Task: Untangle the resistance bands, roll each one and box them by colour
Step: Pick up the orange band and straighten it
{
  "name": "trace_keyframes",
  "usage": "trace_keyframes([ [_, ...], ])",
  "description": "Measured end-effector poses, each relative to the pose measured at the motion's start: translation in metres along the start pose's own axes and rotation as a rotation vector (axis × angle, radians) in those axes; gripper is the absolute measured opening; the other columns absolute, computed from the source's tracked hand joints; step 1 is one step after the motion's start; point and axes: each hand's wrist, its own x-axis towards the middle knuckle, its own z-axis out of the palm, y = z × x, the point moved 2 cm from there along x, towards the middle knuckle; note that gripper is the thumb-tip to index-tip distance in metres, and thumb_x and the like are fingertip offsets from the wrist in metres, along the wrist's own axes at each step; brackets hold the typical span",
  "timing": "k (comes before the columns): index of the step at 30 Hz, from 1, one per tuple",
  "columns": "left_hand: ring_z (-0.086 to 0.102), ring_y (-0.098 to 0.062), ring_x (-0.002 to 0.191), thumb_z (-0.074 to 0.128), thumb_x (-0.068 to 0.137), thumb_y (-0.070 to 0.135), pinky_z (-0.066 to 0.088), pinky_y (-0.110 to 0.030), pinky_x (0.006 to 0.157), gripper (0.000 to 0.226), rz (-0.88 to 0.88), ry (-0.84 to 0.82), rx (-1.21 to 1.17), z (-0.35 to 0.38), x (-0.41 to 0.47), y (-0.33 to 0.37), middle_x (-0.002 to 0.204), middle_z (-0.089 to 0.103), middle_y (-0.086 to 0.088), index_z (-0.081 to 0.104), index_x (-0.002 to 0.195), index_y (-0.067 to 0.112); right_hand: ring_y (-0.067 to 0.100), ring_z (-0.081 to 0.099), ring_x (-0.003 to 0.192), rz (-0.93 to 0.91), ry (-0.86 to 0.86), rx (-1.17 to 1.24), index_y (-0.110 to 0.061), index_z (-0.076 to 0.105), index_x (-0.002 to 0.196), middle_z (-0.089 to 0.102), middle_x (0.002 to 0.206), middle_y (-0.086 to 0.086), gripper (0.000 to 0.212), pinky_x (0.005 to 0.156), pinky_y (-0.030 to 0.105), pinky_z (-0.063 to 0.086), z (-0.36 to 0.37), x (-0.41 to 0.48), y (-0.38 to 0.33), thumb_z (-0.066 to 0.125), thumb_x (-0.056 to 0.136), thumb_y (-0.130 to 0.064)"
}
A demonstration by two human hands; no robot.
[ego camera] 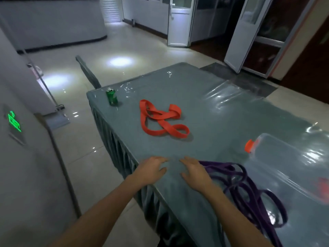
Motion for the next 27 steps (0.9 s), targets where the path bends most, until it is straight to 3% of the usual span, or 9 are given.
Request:
trace_keyframes([
  [8,0.05,-0.02,0.134,0.053,0.101,0.039,0.038,-0.029,0.11,0.047,-0.008,-0.079,0.119,-0.028,0.103,-0.051,0.148,0.054,0.0,0.051,0.146,0.024,0.032,0.039,0.141,0.123,-0.025,0.103,-0.017,0.041,0.151,0.043,0.154,0.012,0.065,0.118,0.04,0.033,0.0,0.106,0.028,0.062,0.09,-0.023],
  [13,0.046,-0.02,0.138,0.054,0.1,0.038,0.037,-0.032,0.113,0.049,0.023,-0.132,0.172,-0.039,0.144,-0.082,0.151,0.051,0.002,0.049,0.147,0.026,0.027,0.033,0.146,0.136,-0.036,0.068,-0.019,0.035,0.155,0.032,0.161,0.007,0.068,0.12,0.035,0.026,-0.001,0.159,0.033,0.06,0.092,-0.026],
  [19,0.05,-0.026,0.131,0.061,0.093,0.027,0.041,-0.038,0.109,0.047,0.133,-0.096,0.172,-0.064,0.206,-0.116,0.139,0.058,-0.005,0.056,0.139,0.019,0.02,0.021,0.152,0.174,-0.009,-0.1,-0.018,0.025,0.158,0.024,0.165,0.001,0.075,0.123,0.039,0.019,-0.005,0.233,0.027,0.058,0.093,-0.038],
  [24,0.025,-0.022,0.152,0.056,0.095,0.036,0.03,-0.044,0.119,0.063,0.141,-0.22,0.276,-0.068,0.251,-0.16,0.162,0.032,0.0,0.036,0.154,0.023,0.022,0.023,0.15,0.25,-0.09,-0.195,-0.018,0.023,0.157,0.027,0.163,0.002,0.088,0.121,0.039,0.019,0.01,0.285,0.017,0.067,0.086,-0.043],
  [27,0.01,-0.022,0.157,0.054,0.095,0.04,0.024,-0.044,0.121,0.071,0.193,-0.321,0.349,-0.066,0.267,-0.183,0.168,0.019,0.001,0.026,0.158,0.024,0.023,0.029,0.147,0.302,-0.15,-0.213,-0.019,0.031,0.153,0.036,0.158,0.002,0.083,0.122,0.04,0.016,0.022,0.305,0.016,0.067,0.082,-0.042],
])
